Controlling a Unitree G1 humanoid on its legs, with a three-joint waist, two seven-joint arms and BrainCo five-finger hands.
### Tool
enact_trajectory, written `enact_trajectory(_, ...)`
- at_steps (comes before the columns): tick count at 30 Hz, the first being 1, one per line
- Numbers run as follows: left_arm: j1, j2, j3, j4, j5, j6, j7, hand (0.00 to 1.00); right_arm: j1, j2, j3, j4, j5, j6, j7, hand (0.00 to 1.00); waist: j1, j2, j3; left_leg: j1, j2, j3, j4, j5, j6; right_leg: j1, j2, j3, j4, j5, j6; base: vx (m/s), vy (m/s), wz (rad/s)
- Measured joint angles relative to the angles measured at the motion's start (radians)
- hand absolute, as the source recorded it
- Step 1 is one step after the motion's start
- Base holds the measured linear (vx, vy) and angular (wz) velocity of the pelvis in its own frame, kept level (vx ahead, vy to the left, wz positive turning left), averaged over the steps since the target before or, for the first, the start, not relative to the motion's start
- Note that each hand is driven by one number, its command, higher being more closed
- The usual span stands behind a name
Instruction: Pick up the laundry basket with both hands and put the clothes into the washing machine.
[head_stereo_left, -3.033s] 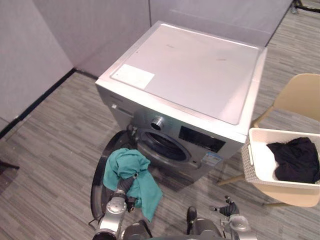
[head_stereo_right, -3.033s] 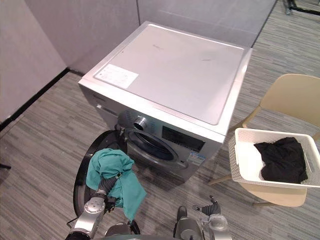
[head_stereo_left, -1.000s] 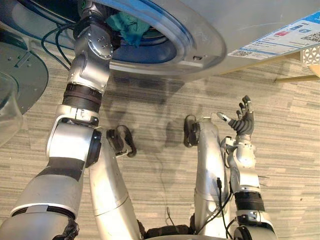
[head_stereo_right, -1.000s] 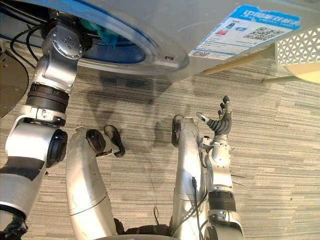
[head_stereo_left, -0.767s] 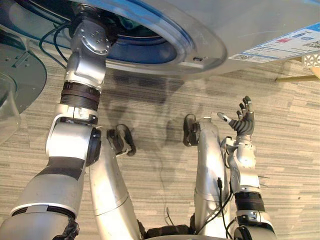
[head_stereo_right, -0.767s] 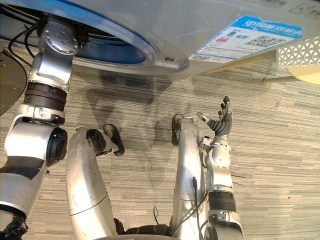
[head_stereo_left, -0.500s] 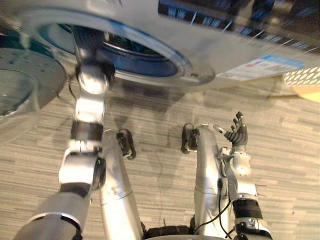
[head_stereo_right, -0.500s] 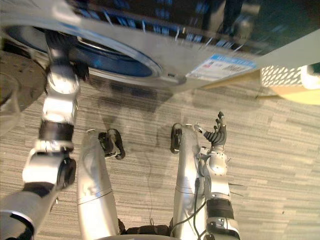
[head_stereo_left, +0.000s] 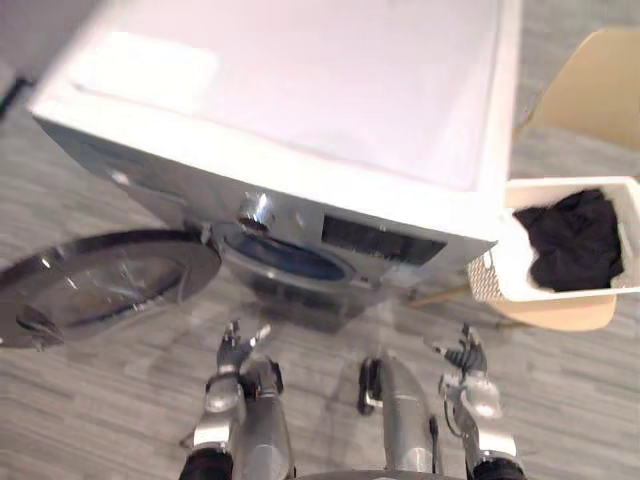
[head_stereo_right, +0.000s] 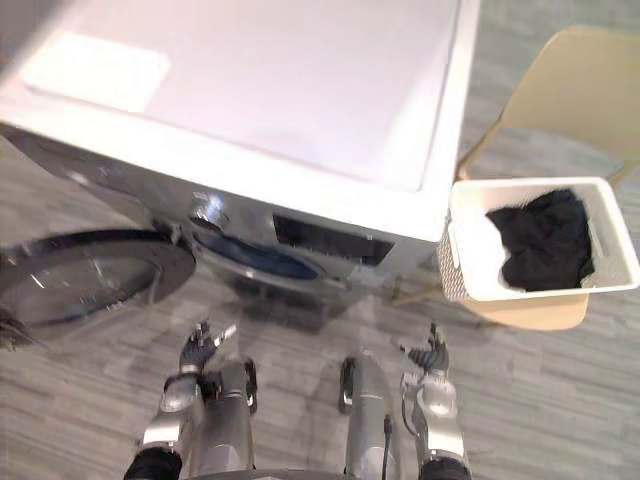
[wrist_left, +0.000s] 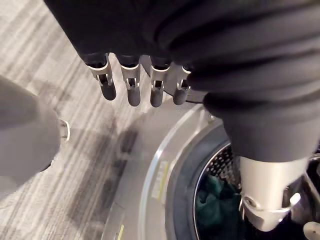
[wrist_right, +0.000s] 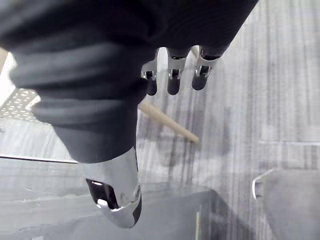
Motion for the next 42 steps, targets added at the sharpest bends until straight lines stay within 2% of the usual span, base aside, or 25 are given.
enact_trajectory(8,0.012,0.012,0.059,0.25,0.12,-0.002,-0.023,0.0,0.028,-0.001,-0.066,0.249,0.015,0.004,0.031,0.0,-0.005,0.036,-0.164,0.308,-0.029,0.135,-0.429,0.152,0.007,0.257,0.033,0.034,-0.445,0.189,0.026,0.15,0.073,-0.26)
enact_trajectory(11,0.007,0.017,0.059,0.29,0.133,-0.002,-0.024,0.0,0.018,-0.023,-0.097,0.33,0.032,0.005,0.031,0.0,-0.008,0.048,-0.173,0.392,-0.044,0.185,-0.522,0.181,0.004,0.316,0.052,0.081,-0.552,0.247,0.034,0.1,0.053,-0.48)
enact_trajectory(15,0.008,0.03,0.057,0.311,0.136,-0.002,-0.021,0.0,-0.024,-0.05,-0.108,0.37,0.035,0.007,0.03,0.0,-0.01,0.05,-0.17,0.437,-0.038,0.304,-0.522,0.181,0.004,0.299,0.085,0.167,-0.612,0.325,0.035,0.02,0.037,-1.11)
enact_trajectory(17,0.008,0.038,0.057,0.311,0.134,-0.003,-0.018,0.0,-0.065,-0.053,-0.098,0.375,0.035,0.007,0.029,0.0,-0.009,0.051,-0.167,0.459,-0.012,0.402,-0.514,0.18,0.004,0.256,0.109,0.045,-0.655,0.408,-0.023,-0.04,-0.032,-1.76)
enact_trajectory(18,0.005,0.053,0.053,0.316,0.136,-0.002,-0.017,0.0,-0.093,-0.058,-0.098,0.379,0.035,0.007,0.027,0.0,-0.022,0.056,-0.153,0.501,0.004,0.504,-0.511,0.171,0.004,0.256,0.072,-0.193,-0.63,0.299,-0.104,-0.05,-0.079,-1.5)
enact_trajectory(19,0.005,0.052,0.051,0.316,0.137,-0.003,-0.017,0.0,-0.095,-0.062,-0.097,0.379,0.034,0.007,0.027,0.0,-0.028,0.059,-0.151,0.508,0.003,0.524,-0.51,0.168,0.001,0.259,0.061,-0.25,-0.619,0.279,-0.107,-0.04,-0.052,-1.69)
enact_trajectory(20,0.013,0.052,0.032,0.315,0.138,-0.009,-0.017,0.0,-0.105,-0.076,-0.065,0.391,0.032,0.006,0.024,0.0,-0.028,0.073,-0.152,0.54,0.024,0.585,-0.513,0.156,-0.012,0.268,0.023,-0.432,-0.588,0.253,-0.143,0.0,-0.039,-1.5)
enact_trajectory(22,0.014,0.068,0.016,0.316,0.139,-0.012,-0.016,0.0,-0.13,-0.076,-0.06,0.396,0.03,0.007,0.024,0.0,-0.027,0.081,-0.149,0.586,0.05,0.69,-0.511,0.115,-0.055,0.256,-0.019,-0.616,-0.506,0.25,-0.144,0.06,-0.141,-2.17)
enact_trajectory(23,0.014,0.083,0.008,0.318,0.145,-0.012,-0.016,0.0,-0.14,-0.071,-0.054,0.399,0.021,0.008,0.024,0.0,-0.016,0.071,-0.146,0.611,0.057,0.772,-0.475,0.108,-0.067,0.227,-0.04,-0.627,-0.439,0.243,-0.135,0.13,-0.303,-2.55)
enact_trajectory(24,0.013,0.092,-0.007,0.318,0.148,-0.012,-0.017,0.0,-0.135,-0.079,-0.036,0.4,0.007,0.01,0.023,0.0,-0.007,0.057,-0.149,0.622,0.088,0.797,-0.383,0.101,-0.076,0.196,-0.027,-0.577,-0.405,0.243,-0.135,0.12,-0.269,-2.28)
enact_trajectory(25,0.013,0.091,-0.011,0.318,0.148,-0.012,-0.017,0.0,-0.132,-0.083,-0.032,0.401,0.002,0.01,0.022,0.0,-0.005,0.062,-0.147,0.617,0.118,0.792,-0.308,0.1,-0.076,0.19,-0.007,-0.543,-0.402,0.238,-0.138,0.22,-0.305,-2.02)
enact_trajectory(26,0.014,0.085,-0.014,0.316,0.148,-0.015,-0.016,0.0,-0.13,-0.099,-0.022,0.403,-0.006,0.012,0.018,0.0,-0.003,0.078,-0.139,0.601,0.198,0.761,-0.132,0.113,-0.025,0.199,0.046,-0.488,-0.413,0.229,-0.149,0.24,-0.238,-1.85)
enact_trajectory(27,0.015,0.073,-0.017,0.314,0.148,-0.027,-0.018,0.0,-0.131,-0.113,-0.018,0.421,-0.014,0.016,0.008,0.0,-0.004,0.108,-0.123,0.548,0.28,0.676,0.075,0.174,0.183,0.227,0.104,-0.439,-0.442,0.224,-0.158,0.29,-0.269,-1.81)
enact_trajectory(28,0.015,0.064,-0.017,0.314,0.148,-0.031,-0.018,0.0,-0.131,-0.117,-0.013,0.432,-0.016,0.018,0.004,0.0,-0.002,0.118,-0.116,0.505,0.302,0.592,0.168,0.194,0.237,0.245,0.122,-0.412,-0.46,0.221,-0.162,0.24,-0.092,-1.73)
enact_trajectory(29,0.014,0.044,-0.018,0.309,0.147,-0.038,-0.018,0.0,-0.133,-0.131,0.0,0.439,-0.025,0.024,-0.002,0.0,0.001,0.131,-0.093,0.389,0.261,0.376,0.31,0.138,0.172,0.272,0.149,-0.37,-0.479,0.22,-0.169,0.26,-0.008,-1.49)
enact_trajectory(30,0.014,0.037,-0.035,0.298,0.144,-0.044,-0.018,0.0,-0.132,-0.136,0.0,0.442,-0.03,0.033,-0.005,0.0,0.003,0.141,-0.067,0.288,0.179,0.219,0.384,0.089,0.113,0.314,0.167,-0.33,-0.495,0.216,-0.175,0.27,0.017,-1.29)
enact_trajectory(31,0.017,0.038,-0.049,0.298,0.144,-0.043,-0.019,0.0,-0.129,-0.137,0.0,0.45,-0.036,0.039,-0.008,0.0,0.005,0.13,-0.057,0.251,0.14,0.169,0.39,0.074,0.098,0.339,0.172,-0.318,-0.512,0.215,-0.175,0.29,-0.005,-0.96)
enact_trajectory(32,0.025,0.039,-0.07,0.291,0.144,-0.043,-0.019,0.0,-0.122,-0.131,-0.001,0.463,-0.036,0.041,-0.014,0.0,0.022,0.127,-0.055,0.2,0.072,0.122,0.346,0.051,0.088,0.387,0.178,-0.288,-0.545,0.221,-0.159,0.24,-0.016,-0.62)
enact_trajectory(33,0.029,0.037,-0.071,0.276,0.138,-0.043,-0.019,0.0,-0.119,-0.125,-0.003,0.465,-0.036,0.041,-0.015,0.0,0.033,0.121,-0.051,0.176,0.038,0.115,0.301,0.049,0.09,0.406,0.182,-0.277,-0.563,0.221,-0.145,0.28,-0.024,-0.61)
enact_trajectory(34,0.031,0.038,-0.081,0.255,0.138,-0.045,-0.018,0.0,-0.117,-0.122,-0.005,0.465,-0.036,0.041,-0.015,0.0,0.054,0.112,-0.046,0.134,-0.024,0.106,0.177,0.05,0.089,0.441,0.184,-0.262,-0.599,0.22,-0.13,0.28,-0.02,-0.38)
enact_trajectory(37,0.036,0.028,-0.081,0.253,0.138,-0.044,-0.017,0.0,-0.139,-0.126,-0.003,0.464,-0.041,0.039,-0.014,0.0,0.079,0.124,-0.053,0.099,-0.152,0.114,-0.243,0.092,0.068,0.511,0.199,-0.237,-0.686,0.217,-0.106,0.4,0.012,-0.23)
enact_trajectory(38,0.041,0.03,-0.074,0.253,0.138,-0.042,-0.017,0.0,-0.151,-0.123,0.0,0.464,-0.044,0.039,-0.014,0.0,0.097,0.122,-0.056,0.12,-0.179,0.114,-0.32,0.195,0.134,0.541,0.197,-0.217,-0.708,0.216,-0.091,0.47,0.05,-0.28)
enact_trajectory(39,0.045,0.029,-0.058,0.253,0.138,-0.041,-0.018,0.0,-0.162,-0.124,0.007,0.46,-0.045,0.039,-0.013,0.0,0.107,0.107,-0.063,0.147,-0.204,0.131,-0.365,0.226,0.193,0.544,0.176,-0.198,-0.704,0.204,-0.072,0.58,0.075,-0.2)
enact_trajectory(41,0.048,0.028,-0.041,0.256,0.138,-0.04,-0.018,0.0,-0.173,-0.135,0.008,0.455,-0.046,0.036,-0.013,0.0,0.104,0.102,-0.065,0.164,-0.223,0.135,-0.356,0.198,0.239,0.536,0.149,-0.191,-0.65,0.171,-0.02,0.42,0.08,0.0)
enact_trajectory(42,0.052,0.025,-0.042,0.261,0.137,-0.04,-0.018,0.0,-0.174,-0.141,0.005,0.458,-0.049,0.036,-0.012,0.0,0.106,0.104,-0.065,0.196,-0.229,0.14,-0.369,0.182,0.234,0.514,0.126,-0.187,-0.554,0.146,0.017,0.47,0.142,0.04)
